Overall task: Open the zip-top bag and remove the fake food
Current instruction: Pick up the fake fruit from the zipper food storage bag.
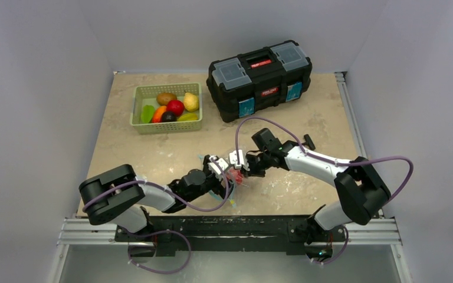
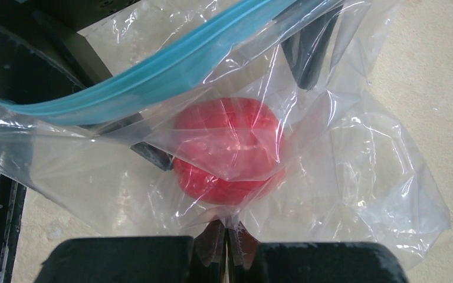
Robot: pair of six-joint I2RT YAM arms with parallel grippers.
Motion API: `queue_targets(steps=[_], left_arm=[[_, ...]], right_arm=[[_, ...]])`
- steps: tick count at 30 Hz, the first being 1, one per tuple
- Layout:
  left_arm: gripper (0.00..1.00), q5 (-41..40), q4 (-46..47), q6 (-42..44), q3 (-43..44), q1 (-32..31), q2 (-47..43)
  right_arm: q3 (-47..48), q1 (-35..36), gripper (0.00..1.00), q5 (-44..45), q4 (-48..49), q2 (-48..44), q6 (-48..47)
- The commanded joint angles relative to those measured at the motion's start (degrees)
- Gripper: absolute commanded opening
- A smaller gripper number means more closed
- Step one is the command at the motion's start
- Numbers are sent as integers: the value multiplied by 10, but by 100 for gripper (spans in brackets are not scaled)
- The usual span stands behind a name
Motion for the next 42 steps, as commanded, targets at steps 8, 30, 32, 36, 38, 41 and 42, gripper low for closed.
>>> queue_targets(steps=[8, 30, 32, 36, 38, 41, 42], left_arm=[[91, -68, 59, 10, 54, -22, 51], [3, -51, 94, 46, -5, -22, 24], [0, -34, 71, 45, -11, -22, -13], [0, -15, 4, 35, -11, -22, -93], [0, -14, -7, 32, -16, -22, -121], [0, -12, -17, 27, -24, -22, -152], [0, -10, -22, 25, -27, -22, -158]], right_arm=[[24, 42, 0, -62, 11, 9, 4], [27, -9, 0, -66, 14, -1, 27], [23, -12, 0, -52, 21, -6, 28], [13, -14, 0, -31, 33, -21, 25], [12, -13, 0, -25, 34, -23, 20], [6, -13, 0, -7, 43, -30, 18], [3, -14, 0, 1, 48, -33, 20]])
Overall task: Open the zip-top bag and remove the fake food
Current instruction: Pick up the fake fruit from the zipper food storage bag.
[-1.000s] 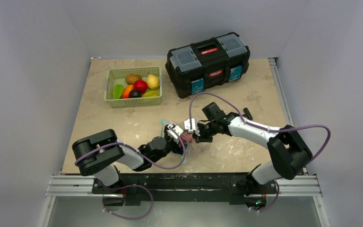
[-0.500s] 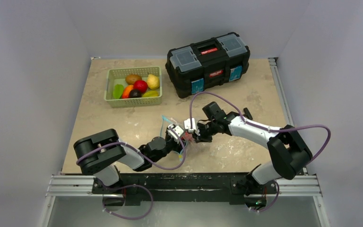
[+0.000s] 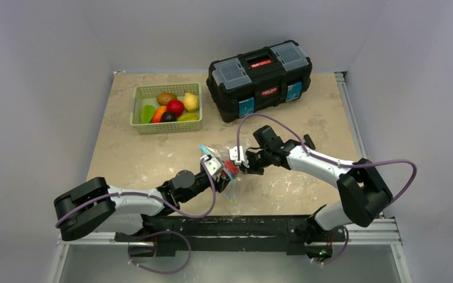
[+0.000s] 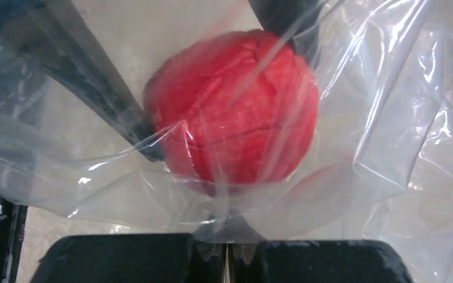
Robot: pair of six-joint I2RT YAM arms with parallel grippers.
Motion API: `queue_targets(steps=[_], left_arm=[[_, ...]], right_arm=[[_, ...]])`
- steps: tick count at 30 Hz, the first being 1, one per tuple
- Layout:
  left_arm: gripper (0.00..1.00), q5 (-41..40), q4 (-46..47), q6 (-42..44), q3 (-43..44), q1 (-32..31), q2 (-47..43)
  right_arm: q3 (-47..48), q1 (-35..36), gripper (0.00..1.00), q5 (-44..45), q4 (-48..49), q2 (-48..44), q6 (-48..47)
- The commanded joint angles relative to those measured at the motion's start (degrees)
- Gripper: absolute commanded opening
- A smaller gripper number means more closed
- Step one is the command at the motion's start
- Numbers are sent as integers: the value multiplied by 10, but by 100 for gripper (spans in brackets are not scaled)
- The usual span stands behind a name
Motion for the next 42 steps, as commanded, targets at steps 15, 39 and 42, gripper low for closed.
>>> queue_targets(steps=[15, 39, 42], left_arm=[[0, 28, -151, -46, -19, -2, -157], [0, -10, -494, -49, 51, 0, -351], [0, -28, -519, -53, 65, 1, -356]], right_arm=[[-29, -39, 0, 77, 68, -68, -3], [-38, -54, 0, 81, 66, -78, -17], [-38, -58, 0, 80, 66, -79, -17]])
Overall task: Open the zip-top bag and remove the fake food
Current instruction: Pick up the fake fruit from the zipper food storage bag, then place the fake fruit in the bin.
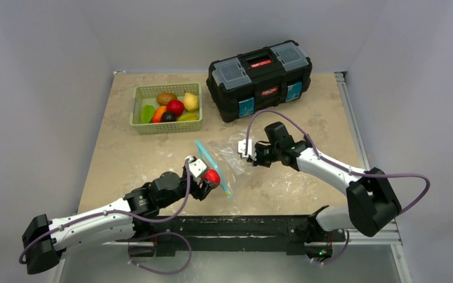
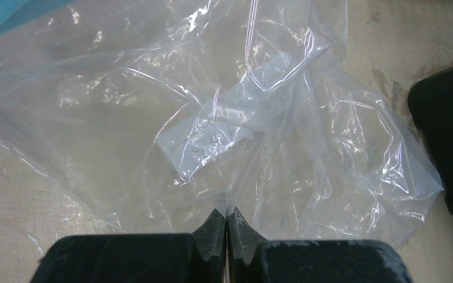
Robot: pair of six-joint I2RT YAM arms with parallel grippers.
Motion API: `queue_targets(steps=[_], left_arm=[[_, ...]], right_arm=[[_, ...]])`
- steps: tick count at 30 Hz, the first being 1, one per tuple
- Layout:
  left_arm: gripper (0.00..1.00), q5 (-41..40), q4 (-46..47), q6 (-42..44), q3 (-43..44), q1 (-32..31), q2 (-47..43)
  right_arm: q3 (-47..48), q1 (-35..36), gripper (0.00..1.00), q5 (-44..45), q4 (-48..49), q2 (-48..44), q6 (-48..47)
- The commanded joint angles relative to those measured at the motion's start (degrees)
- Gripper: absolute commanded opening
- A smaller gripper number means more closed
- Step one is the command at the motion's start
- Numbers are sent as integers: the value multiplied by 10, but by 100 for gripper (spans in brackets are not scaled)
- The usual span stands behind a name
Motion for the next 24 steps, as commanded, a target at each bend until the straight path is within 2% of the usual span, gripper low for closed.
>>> queue_targets(steps=[1, 15, 24], left_arm=[[0, -30, -63, -8, 41, 1, -12], [0, -96, -167, -34, 87, 19, -59], [0, -76, -200, -47, 111, 71, -66]], right_arm=[[-6, -8, 0, 7, 11, -20, -8], [-9, -21, 0, 16, 19, -21, -6], [-10, -24, 1, 16, 18, -21, -6]])
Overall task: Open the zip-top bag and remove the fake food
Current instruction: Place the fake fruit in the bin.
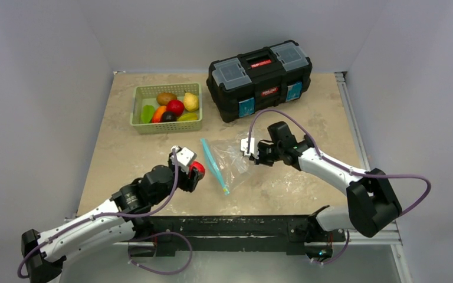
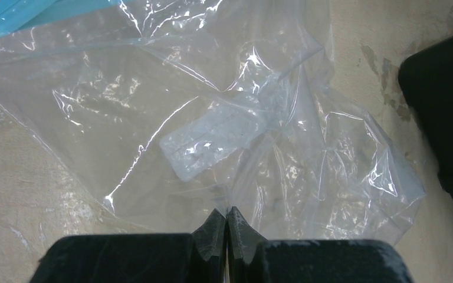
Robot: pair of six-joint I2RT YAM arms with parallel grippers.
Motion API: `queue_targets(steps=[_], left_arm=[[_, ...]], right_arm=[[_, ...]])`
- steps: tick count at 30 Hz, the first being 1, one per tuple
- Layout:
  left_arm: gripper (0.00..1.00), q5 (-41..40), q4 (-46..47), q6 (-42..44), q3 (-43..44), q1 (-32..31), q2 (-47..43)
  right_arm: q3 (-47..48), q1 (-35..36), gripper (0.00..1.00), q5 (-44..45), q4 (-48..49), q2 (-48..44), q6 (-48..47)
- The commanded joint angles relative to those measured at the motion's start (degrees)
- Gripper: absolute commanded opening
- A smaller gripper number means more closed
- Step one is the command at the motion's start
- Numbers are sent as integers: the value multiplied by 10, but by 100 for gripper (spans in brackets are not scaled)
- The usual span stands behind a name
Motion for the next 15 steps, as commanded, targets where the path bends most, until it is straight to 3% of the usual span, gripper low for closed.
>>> queue_targets(steps=[1, 7, 15], left_arm=[[0, 12, -13, -16, 37, 31, -5], [0, 35, -23, -10, 54, 67, -4], [0, 48, -20, -8, 74, 97, 4]], right_arm=[[-2, -3, 2, 3, 14, -18, -6], [-3, -4, 11, 2, 13, -20, -9], [-5, -6, 38, -2, 4, -22, -20]])
